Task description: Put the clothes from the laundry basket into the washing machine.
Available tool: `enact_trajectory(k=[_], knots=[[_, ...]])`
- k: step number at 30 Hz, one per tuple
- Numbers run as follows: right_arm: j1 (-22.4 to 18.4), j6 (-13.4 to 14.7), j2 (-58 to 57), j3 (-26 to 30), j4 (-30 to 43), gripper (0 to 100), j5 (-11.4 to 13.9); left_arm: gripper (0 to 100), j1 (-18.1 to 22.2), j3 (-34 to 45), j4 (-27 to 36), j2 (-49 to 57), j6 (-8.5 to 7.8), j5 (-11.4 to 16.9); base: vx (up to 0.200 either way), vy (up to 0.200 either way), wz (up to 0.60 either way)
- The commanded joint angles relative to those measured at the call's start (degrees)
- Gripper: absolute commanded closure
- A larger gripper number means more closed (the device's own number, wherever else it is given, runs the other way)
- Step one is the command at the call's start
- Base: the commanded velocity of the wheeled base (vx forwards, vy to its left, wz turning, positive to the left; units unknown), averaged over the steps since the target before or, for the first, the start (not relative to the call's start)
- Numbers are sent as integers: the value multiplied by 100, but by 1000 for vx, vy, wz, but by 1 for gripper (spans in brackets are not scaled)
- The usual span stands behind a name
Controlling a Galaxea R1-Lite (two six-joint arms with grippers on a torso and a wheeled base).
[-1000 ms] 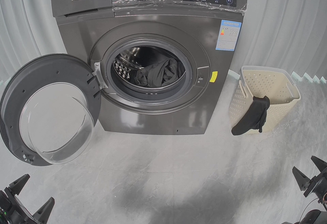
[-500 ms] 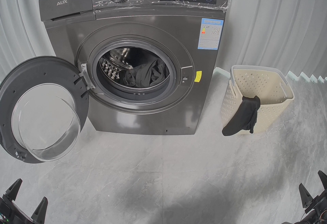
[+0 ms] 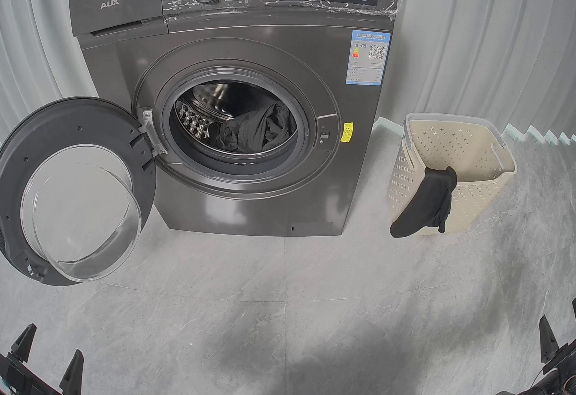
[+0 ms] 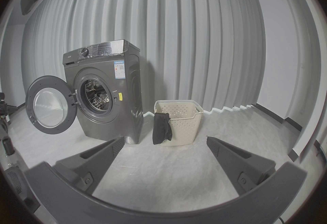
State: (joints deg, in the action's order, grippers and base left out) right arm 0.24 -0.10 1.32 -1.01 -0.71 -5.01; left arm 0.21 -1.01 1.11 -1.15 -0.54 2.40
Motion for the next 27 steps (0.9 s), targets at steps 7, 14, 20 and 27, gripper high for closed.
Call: enact_trajectory(k=[7,14,20,27], knots=[[-24,-17,-132,101,71,0,633,0,-38,84,-67,115,10,-29,0,-143,0],[-24,-25,-132,101,79,0,650,0,-47,84,-58,115,27,-73,0,-200,0],[-24,-25,-132,101,71,0,650,0,-47,84,-67,115,80,-91,0,-200,0],[-24,-34,-132,101,79,0,650,0,-47,84,-67,115,177,-108,0,-200,0]])
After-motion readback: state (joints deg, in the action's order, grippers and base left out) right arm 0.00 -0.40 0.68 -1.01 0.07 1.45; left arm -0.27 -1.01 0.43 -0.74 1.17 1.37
